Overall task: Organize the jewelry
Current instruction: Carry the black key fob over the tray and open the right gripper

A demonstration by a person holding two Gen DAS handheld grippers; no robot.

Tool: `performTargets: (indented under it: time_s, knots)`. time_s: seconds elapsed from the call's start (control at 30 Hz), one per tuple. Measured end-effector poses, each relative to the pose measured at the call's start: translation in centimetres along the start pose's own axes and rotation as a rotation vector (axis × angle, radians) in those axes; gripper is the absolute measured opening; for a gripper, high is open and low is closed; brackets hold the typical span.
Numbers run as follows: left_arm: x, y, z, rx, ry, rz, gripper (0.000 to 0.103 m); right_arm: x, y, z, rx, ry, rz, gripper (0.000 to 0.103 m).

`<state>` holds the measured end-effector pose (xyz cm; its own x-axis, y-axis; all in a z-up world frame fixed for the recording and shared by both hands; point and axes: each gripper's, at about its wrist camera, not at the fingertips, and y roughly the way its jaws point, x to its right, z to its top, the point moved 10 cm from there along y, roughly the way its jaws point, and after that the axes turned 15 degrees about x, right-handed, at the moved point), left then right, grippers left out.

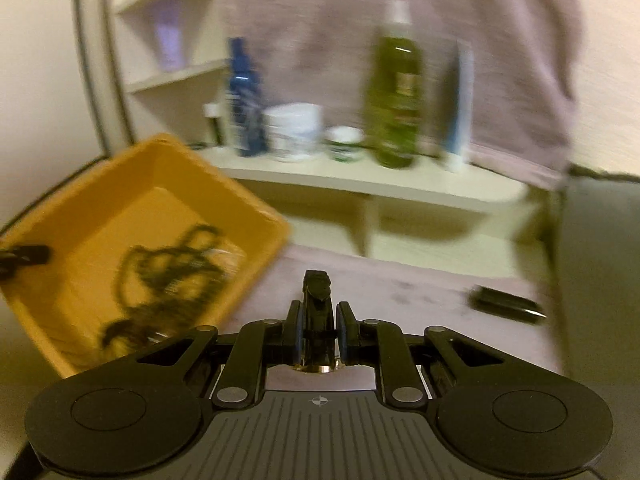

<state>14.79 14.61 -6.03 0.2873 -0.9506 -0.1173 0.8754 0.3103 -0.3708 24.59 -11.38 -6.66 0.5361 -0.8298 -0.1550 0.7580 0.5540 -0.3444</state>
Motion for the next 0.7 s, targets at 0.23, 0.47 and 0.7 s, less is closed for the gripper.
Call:
performTargets:
  time_s: [0.23, 0.47, 0.7]
  knots:
    - [0.0, 0.0, 0.0, -0.001, -0.006, -0.001, 0.005, -6.3, 1.9, 1.7, 0.014, -0.021, 0.146, 0.017]
    - [-0.1, 0.0, -0.1, -0.002, -0.008, -0.001, 0.005, -10.5, 3.3, 2.3, 0.013, -0.035, 0.234, 0.017]
    - [-0.2, 0.1, -0.2, -0.002, -0.011, -0.002, 0.005, -12.0, 4.7, 1.5, -0.020, -0.027, 0.274, 0.017]
